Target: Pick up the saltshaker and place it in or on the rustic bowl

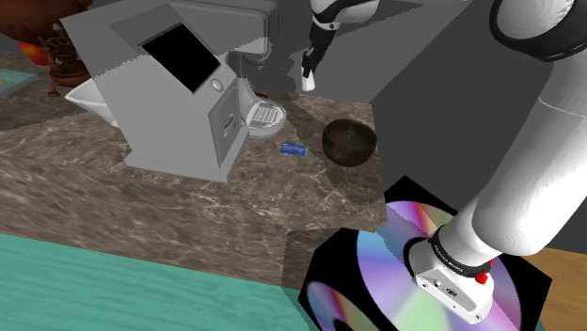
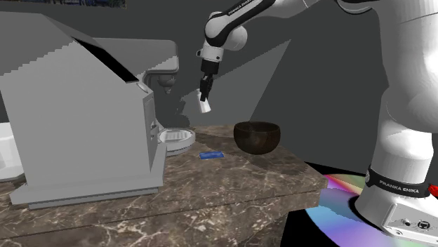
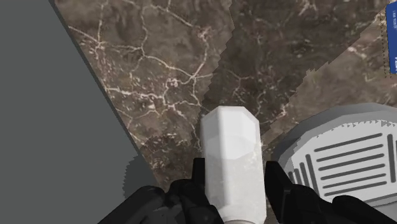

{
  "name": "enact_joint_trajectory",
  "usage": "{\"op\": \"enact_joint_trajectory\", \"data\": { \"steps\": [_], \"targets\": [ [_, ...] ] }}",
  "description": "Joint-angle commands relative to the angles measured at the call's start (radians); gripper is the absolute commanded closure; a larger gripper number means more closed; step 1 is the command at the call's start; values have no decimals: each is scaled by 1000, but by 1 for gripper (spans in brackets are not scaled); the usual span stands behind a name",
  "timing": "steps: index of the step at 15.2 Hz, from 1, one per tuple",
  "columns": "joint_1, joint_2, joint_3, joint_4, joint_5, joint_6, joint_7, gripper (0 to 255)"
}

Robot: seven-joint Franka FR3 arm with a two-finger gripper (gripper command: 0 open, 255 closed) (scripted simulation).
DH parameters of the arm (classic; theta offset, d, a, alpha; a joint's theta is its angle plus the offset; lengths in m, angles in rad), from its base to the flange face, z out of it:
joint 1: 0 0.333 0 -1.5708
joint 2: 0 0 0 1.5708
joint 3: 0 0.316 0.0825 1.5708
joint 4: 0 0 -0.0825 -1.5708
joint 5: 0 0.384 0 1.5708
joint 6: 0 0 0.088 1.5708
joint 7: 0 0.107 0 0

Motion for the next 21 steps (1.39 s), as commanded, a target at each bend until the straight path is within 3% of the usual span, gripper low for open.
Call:
{"op": "enact_joint_trajectory", "data": {
  "steps": [1, 10, 21],
  "targets": [
    [0, -4, -1, 25, -3, -29, 4, 255],
    [0, -24, -3, 114, -12, -137, 15, 255],
    [21, -479, 13, -413, -79, -58, 69, 255]
  ]
}}
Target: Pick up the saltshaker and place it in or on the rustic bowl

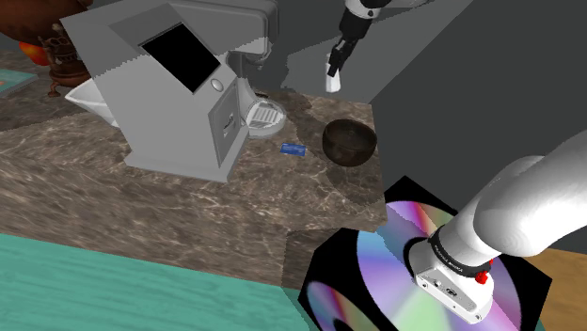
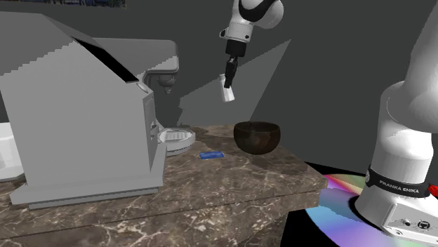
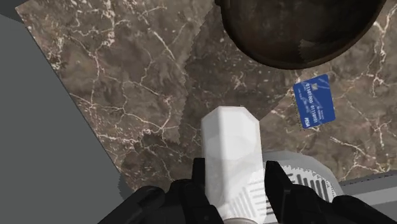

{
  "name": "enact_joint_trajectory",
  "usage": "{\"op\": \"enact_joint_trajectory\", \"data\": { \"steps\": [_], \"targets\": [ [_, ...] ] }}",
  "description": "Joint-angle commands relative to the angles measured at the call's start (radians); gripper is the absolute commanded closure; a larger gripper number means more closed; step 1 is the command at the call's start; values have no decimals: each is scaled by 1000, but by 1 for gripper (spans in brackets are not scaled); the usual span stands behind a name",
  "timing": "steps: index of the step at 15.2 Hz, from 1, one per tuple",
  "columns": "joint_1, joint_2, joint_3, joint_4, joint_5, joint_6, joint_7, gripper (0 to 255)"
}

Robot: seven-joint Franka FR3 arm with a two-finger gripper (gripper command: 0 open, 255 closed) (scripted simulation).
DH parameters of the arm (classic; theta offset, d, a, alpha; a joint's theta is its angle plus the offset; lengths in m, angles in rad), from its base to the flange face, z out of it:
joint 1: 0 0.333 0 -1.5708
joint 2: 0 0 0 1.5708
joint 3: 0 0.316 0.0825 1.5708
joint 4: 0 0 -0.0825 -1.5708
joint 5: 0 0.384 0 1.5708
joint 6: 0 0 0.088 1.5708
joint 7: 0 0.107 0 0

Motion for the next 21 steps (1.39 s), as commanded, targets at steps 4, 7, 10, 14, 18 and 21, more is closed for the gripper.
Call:
{"op": "enact_joint_trajectory", "data": {
  "steps": [4, 7, 10, 14, 18, 21],
  "targets": [
    [-3, -202, 18, -190, -23, -10, 29, 255],
    [-8, -329, 30, -291, -32, -36, 45, 255],
    [-13, -462, 43, -382, -38, -76, 59, 255],
    [-14, -479, 44, -434, -38, -42, 59, 255],
    [-14, -469, 42, -481, -38, 15, 56, 255],
    [-14, -459, 40, -515, -38, 60, 54, 255]
  ]
}}
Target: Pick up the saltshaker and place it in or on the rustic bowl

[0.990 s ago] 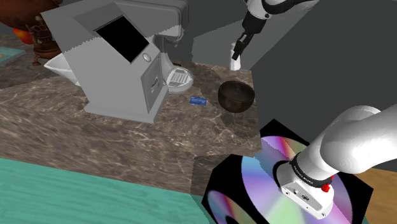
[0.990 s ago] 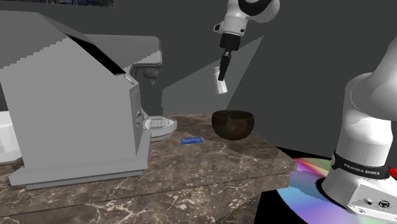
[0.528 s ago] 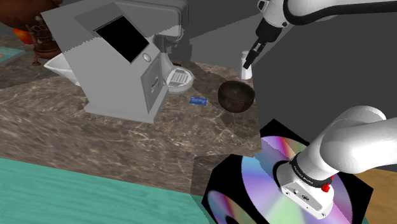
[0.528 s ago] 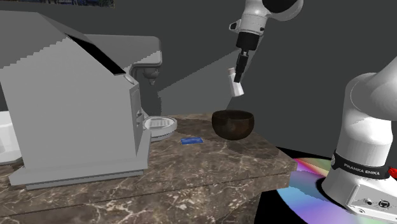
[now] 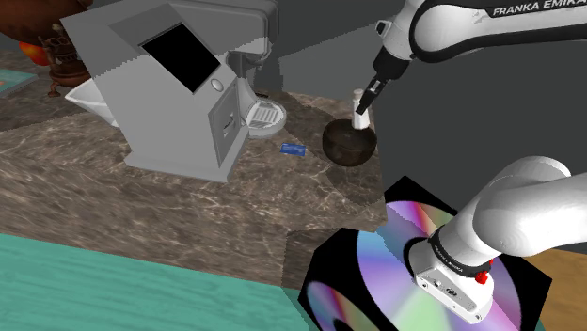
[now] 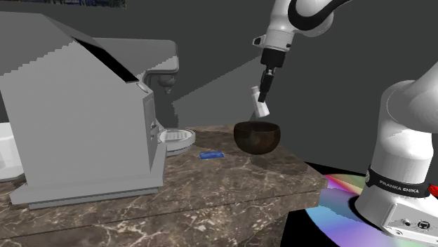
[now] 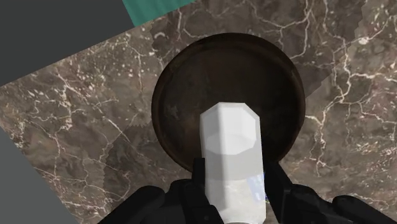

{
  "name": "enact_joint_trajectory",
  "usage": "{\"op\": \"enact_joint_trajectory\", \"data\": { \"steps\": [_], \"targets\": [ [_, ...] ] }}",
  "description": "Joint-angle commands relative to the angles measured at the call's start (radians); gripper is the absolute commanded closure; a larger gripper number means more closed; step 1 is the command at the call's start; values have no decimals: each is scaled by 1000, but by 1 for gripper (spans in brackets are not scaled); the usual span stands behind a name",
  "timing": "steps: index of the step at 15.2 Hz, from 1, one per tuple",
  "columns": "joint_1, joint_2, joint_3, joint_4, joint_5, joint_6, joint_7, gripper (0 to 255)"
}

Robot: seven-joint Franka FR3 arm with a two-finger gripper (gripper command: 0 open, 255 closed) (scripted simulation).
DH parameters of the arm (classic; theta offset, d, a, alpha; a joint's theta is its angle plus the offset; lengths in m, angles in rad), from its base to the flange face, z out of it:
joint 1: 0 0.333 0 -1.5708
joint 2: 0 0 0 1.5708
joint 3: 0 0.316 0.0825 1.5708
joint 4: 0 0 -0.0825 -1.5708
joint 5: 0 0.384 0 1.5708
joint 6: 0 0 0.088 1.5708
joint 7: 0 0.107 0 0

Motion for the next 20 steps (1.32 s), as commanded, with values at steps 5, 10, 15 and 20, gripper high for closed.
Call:
{"op": "enact_joint_trajectory", "data": {
  "steps": [5, 10, 15, 20],
  "targets": [
    [1, 32, -5, -76, 1, 108, -7, 255],
    [1, 32, -5, -76, 1, 108, -7, 255],
    [1, 32, -5, -76, 1, 108, -7, 0],
    [-1, 9, -4, -57, -1, 67, -6, 0]
  ]
}}
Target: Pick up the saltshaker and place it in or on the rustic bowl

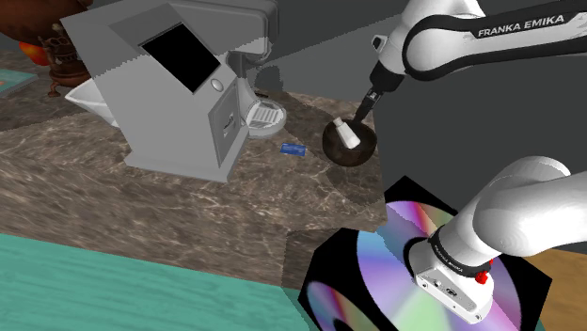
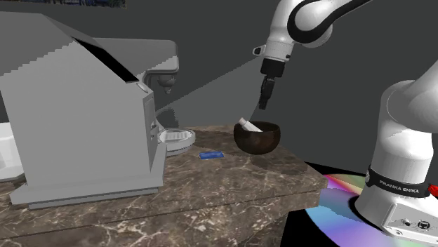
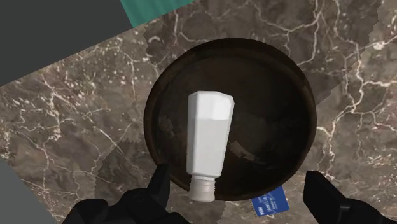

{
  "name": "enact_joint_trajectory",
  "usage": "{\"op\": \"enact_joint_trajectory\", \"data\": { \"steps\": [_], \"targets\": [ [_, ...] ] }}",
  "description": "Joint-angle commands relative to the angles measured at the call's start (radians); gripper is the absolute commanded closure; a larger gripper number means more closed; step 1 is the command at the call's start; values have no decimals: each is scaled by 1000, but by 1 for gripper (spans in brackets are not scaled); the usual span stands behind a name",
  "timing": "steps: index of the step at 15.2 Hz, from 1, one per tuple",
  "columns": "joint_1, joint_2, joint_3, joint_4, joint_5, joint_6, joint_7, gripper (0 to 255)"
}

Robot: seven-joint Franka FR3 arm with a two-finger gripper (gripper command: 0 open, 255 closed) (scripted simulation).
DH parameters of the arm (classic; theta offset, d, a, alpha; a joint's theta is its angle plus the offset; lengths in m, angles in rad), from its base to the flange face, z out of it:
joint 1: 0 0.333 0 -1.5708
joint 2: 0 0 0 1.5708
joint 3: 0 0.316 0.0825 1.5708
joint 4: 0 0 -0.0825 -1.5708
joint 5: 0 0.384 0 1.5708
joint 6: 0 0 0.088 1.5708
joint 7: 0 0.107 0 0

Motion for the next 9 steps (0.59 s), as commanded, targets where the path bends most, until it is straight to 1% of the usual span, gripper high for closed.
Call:
{"op": "enact_joint_trajectory", "data": {
  "steps": [1, 3, 9],
  "targets": [
    [-3, -33, 1, 31, -2, -65, 1, 0],
    [-5, -66, 2, 69, -4, -136, 3, 0],
    [-5, -66, 2, 69, -4, -136, 3, 0]
  ]
}}
